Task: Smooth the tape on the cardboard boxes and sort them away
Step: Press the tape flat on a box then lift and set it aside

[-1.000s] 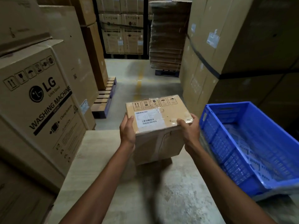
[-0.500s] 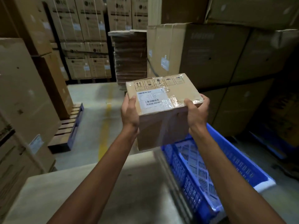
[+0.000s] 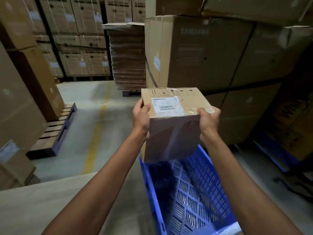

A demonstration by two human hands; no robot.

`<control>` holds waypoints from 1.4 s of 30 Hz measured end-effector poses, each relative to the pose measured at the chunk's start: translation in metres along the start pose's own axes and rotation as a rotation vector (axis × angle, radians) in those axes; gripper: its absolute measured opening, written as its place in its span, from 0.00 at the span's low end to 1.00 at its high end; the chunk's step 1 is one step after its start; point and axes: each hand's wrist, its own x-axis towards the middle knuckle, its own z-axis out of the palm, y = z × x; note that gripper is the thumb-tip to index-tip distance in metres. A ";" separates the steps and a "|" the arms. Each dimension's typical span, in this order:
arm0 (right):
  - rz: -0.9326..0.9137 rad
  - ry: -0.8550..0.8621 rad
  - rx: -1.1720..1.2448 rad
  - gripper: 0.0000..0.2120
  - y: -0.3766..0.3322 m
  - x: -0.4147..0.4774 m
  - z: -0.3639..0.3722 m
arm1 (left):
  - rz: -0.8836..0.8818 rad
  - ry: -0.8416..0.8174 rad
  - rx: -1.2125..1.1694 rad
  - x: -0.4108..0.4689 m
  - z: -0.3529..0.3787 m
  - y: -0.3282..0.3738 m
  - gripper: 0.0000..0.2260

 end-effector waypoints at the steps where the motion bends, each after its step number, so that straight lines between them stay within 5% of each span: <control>1: 0.002 0.008 0.007 0.21 0.002 0.008 -0.002 | 0.000 -0.008 0.009 0.004 0.007 -0.002 0.16; 13: 0.065 0.050 -0.080 0.20 0.023 0.078 -0.015 | -0.028 0.026 0.123 0.022 0.049 -0.053 0.17; 27: 0.279 -0.189 -0.153 0.16 0.131 0.061 -0.015 | -0.198 0.068 0.318 0.013 -0.030 -0.143 0.21; 31: 0.165 -0.216 -0.278 0.19 0.134 0.055 -0.006 | -0.107 -0.020 0.589 0.013 -0.046 -0.139 0.23; 34: -0.265 -0.171 -0.685 0.26 0.132 0.045 0.001 | 0.101 -0.123 1.055 0.012 -0.047 -0.126 0.23; 36: -0.455 -0.309 -0.880 0.26 0.133 0.034 0.005 | 0.181 -0.292 1.277 0.006 -0.043 -0.122 0.20; 42: -0.374 -0.552 -1.137 0.29 0.129 0.014 0.005 | 0.155 -0.554 1.661 0.006 -0.048 -0.117 0.26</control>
